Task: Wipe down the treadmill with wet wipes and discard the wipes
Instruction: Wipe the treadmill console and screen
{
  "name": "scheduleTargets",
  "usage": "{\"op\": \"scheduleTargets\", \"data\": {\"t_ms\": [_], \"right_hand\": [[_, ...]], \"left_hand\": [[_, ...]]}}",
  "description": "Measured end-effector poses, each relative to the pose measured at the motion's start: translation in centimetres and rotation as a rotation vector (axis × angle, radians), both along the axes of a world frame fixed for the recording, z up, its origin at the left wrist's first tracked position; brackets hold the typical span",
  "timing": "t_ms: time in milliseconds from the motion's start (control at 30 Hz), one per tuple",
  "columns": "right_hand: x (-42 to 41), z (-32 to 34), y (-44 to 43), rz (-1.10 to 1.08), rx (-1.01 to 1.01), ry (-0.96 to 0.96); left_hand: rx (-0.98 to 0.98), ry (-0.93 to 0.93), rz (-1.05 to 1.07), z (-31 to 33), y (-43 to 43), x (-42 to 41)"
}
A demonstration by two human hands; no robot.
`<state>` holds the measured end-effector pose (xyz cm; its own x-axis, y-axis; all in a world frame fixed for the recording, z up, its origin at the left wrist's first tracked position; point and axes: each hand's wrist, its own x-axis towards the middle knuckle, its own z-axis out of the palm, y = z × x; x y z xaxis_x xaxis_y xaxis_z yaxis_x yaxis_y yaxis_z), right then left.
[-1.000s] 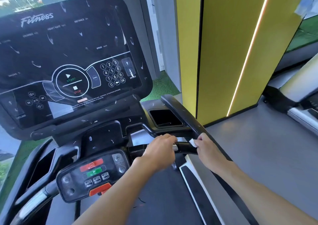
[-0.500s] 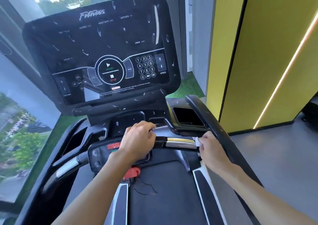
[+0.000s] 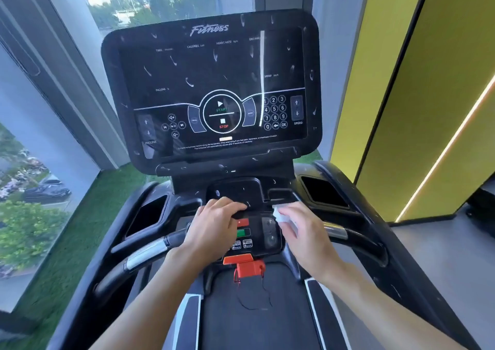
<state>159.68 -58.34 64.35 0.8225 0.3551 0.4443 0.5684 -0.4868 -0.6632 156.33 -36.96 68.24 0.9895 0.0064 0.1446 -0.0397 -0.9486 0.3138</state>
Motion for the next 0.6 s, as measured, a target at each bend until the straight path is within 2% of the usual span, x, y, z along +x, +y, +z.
{"op": "scheduleTargets", "data": {"t_ms": [100,267,367,500,600], "right_hand": [[-0.3,0.0,1.8,0.018,-0.066,-0.080],[-1.1,-0.8,3.4,-0.111,-0.199,-0.188],[-1.9,-1.2,4.2,-0.041,-0.287,-0.226],[-1.4,-1.0,4.7,-0.214,-0.203,-0.178],[-2.7,-0.8,5.9,-0.127,-0.245,-0.194]], "left_hand": [[-0.004,-0.008,-0.021,-0.3,1.7,-0.5],[-0.237,0.033,-0.046,-0.2,4.3,-1.2],[-0.266,0.051,-0.091,-0.3,5.1,-1.3],[-0.279,0.061,-0.156,-0.9,6.0,-1.2],[-0.305,0.038,-0.185,-1.5,6.5,-0.9]]}}
